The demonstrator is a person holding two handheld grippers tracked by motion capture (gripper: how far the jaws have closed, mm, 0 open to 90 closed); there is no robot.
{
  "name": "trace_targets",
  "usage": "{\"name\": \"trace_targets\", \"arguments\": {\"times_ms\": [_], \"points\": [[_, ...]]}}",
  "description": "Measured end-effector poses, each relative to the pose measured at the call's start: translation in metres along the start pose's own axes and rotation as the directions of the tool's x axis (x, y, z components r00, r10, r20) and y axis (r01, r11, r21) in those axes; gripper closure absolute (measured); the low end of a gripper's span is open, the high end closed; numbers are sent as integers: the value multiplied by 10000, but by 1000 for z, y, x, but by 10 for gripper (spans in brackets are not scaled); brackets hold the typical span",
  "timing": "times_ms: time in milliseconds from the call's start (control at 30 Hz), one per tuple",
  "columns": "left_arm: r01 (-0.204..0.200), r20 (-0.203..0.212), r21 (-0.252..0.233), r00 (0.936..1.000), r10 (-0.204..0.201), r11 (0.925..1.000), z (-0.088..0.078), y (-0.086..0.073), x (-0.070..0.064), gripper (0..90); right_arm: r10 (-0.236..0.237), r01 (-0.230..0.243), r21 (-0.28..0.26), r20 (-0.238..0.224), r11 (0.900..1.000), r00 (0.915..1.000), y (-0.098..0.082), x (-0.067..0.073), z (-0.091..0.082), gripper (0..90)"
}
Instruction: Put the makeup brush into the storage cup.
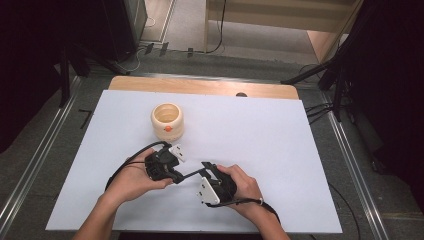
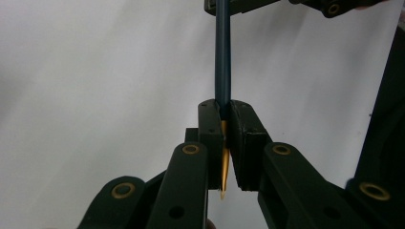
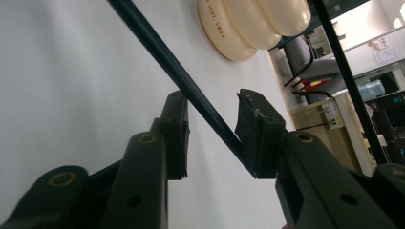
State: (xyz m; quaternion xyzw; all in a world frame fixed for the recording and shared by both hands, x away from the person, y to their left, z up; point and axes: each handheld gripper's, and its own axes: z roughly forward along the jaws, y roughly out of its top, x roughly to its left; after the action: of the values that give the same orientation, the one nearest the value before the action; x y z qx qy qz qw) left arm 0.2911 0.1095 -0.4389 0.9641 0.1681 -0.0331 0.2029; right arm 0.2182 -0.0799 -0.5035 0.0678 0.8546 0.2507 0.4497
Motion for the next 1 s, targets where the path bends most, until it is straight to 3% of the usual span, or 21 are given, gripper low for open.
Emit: {"name": "trace_targets", "arguments": {"times_ms": [67, 100, 200, 267, 300, 333, 367, 400, 433, 467, 533, 567, 600, 633, 667, 700, 800, 833, 900, 967, 1000], "points": [[-182, -504, -313, 9986, 166, 9993, -2, -1, 0, 826, -133, 134, 63, -199, 9999, 9997, 0, 1, 0, 771], [-132, -934, -750, 9956, 61, 9971, -7, -2, 2, 655, -383, 391, 140, -510, 9991, 9980, -1, 3, 0, 859], [-112, -1040, -1363, 9946, -30, 9906, -13, -4, 3, 497, -233, 243, 155, -594, 9996, 9980, 0, 2, 0, 860], [-62, -1204, -1930, 9926, -174, 9812, -18, -5, 5, 426, 165, -151, 182, -757, 9997, 9970, -1, -1, 0, 860], [50, -1274, -2418, 9912, -369, 9703, -21, -5, 6, 405, 306, -291, 209, -753, 9994, 9967, -1, -2, 0, 860], [50, -1274, -2418, 9912, -369, 9703, -21, -5, 6, 401, 306, -291, 209, -753, 9994, 9967, -1, -2, 0, 860], [140, -1271, -2888, 9905, -528, 9573, -24, -7, 8, 400, 587, -574, 199, -716, 9982, 9957, -2, -6, -1, 860], [140, -1271, -2888, 9905, -528, 9573, -24, -7, 8, 399, 748, -736, 184, -702, 9971, 9947, -3, -7, -1, 860], [251, -1194, -3402, 9904, -696, 9400, -26, -9, 11, 396, 917, -908, 156, -706, 9957, 9933, -3, -8, -2, 860], [251, -1194, -3402, 9904, -696, 9400, -26, -9, 11, 396, 917, -908, 156, -706, 9957, 9933, -3, -8, -2, 860], [394, -1071, -3878, 9904, -875, 9209, -28, -11, 14, 399, 1259, -1255, 105, -746, 9920, 9892, -4, -11, -3, 860], [470, -1038, -4384, 9893, -1025, 8975, -30, -13, 16, 393, 1813, -1815, 35, -737, 9834, 9807, -6, -14, -3, 860], [470, -1038, -4384, 9893, -1025, 8975, -30, -13, 16, 391, 1813, -1815, 35, -737, 9834, 9807, -6, -14, -3, 860], [474, -988, -4789, 9893, -1074, 8766, -32, -15, 18, 391, 2326, -2335, -7, -834, 9724, 9690, -8, -17, -3, 860], [474, -988, -4789, 9893, -1074, 8766, -32, -15, 18, 388, 2326, -2335, -7, -834, 9724, 9690, -8, -17, -3, 860], [508, -933, -5002, 9893, -1121, 8644, -32, -16, 18, 388, 2469, -2479, -17, -840, 9688, 9654, -9, -18, -3, 860], [494, -939, -5445, 9884, -1194, 8373, -31, -18, 19, 384, 3221, -3240, -47, -958, 9461, 9419, -11, -22, -3, 860], [490, -942, -5572, 9881, -1217, 8290, -31, -18, 20, 387, 3762, -3798, -154, -1045, 9250, 9206, -14, -26, -3, 860], [425, -993, -5754, 9876, -1214, 8168, -30, -19, 20, 391, 3891, -3931, -197, -1047, 9193, 9152, -14, -27, -3, 860], [368, -1065, -6192, 9857, -1303, 7844, -28, -20, 20, 405, 4524, -4579, -302, -1089, 8885, 8851, -16, -31, -5, 860], [376, -1054, -6323, 9854, -1340, 7738, -28, -20, 21, 405, 4524, -4579, -302, -1089, 8885, 8851, -16, -31, -5, 860]]}}
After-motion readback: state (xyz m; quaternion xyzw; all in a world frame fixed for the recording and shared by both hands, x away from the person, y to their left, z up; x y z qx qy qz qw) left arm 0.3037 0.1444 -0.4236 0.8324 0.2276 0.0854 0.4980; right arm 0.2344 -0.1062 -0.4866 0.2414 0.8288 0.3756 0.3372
